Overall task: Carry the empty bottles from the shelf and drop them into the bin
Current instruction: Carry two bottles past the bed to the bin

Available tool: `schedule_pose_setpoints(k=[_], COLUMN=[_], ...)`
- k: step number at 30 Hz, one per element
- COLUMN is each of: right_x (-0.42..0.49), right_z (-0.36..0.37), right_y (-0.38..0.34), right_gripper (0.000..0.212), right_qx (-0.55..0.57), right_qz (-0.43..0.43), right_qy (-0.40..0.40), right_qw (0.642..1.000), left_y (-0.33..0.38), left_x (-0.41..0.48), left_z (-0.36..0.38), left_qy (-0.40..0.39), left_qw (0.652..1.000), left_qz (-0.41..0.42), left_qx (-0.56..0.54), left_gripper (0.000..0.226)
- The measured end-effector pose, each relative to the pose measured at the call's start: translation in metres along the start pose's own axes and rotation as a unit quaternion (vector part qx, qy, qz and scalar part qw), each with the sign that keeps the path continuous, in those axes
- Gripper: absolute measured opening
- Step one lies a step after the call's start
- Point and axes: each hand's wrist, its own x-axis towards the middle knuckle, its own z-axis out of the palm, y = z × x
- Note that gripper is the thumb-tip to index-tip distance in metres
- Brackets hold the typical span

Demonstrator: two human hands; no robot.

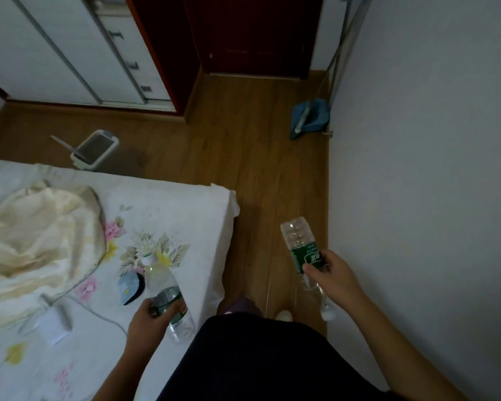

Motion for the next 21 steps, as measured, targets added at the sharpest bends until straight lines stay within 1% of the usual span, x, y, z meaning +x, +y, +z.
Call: schedule_pose_setpoints(k=[3,5,7,10,12,16,18,21], right_x=[0.048,0.080,0.109,0.146,0.165,0.208,0.234,0.276], right_z=[-0.001,-0.005,-0.012,-0.030,-0.043,-0.070,-0.084,-0.101], right_y=[-0.036,-0.053,-0.068,-0.086,-0.098,-0.118,-0.128,-0.150], right_gripper=[0.039,0.039,0.040,0.036,0.031,0.028,0.030,0.031], right_qx=[-0.007,-0.015,-0.031,-0.044,-0.035,-0.025,-0.021,-0.026], right_qz=[-0.011,-0.005,0.007,0.034,0.049,0.075,0.077,0.081], right_qy=[-0.025,-0.027,-0.017,0.022,0.053,0.097,0.114,0.117], right_qw=[1.000,1.000,0.999,0.998,0.997,0.992,0.990,0.990], left_y=[0.021,0.041,0.067,0.118,0.163,0.259,0.306,0.366], left_x=[0.036,0.065,0.096,0.148,0.180,0.242,0.269,0.302], left_z=[0.002,0.006,0.009,0.015,0.018,0.028,0.035,0.045], left_qy=[0.005,0.005,-0.001,-0.020,-0.031,-0.068,-0.094,-0.126], left_qw=[1.000,1.000,0.999,0.999,0.999,0.995,0.990,0.981], left_qz=[-0.010,-0.018,-0.026,-0.019,0.003,0.070,0.100,0.140], left_qx=[-0.009,-0.012,-0.023,-0.027,-0.022,0.015,0.025,0.049], left_gripper=[0.059,0.050,0.043,0.041,0.036,0.036,0.041,0.053])
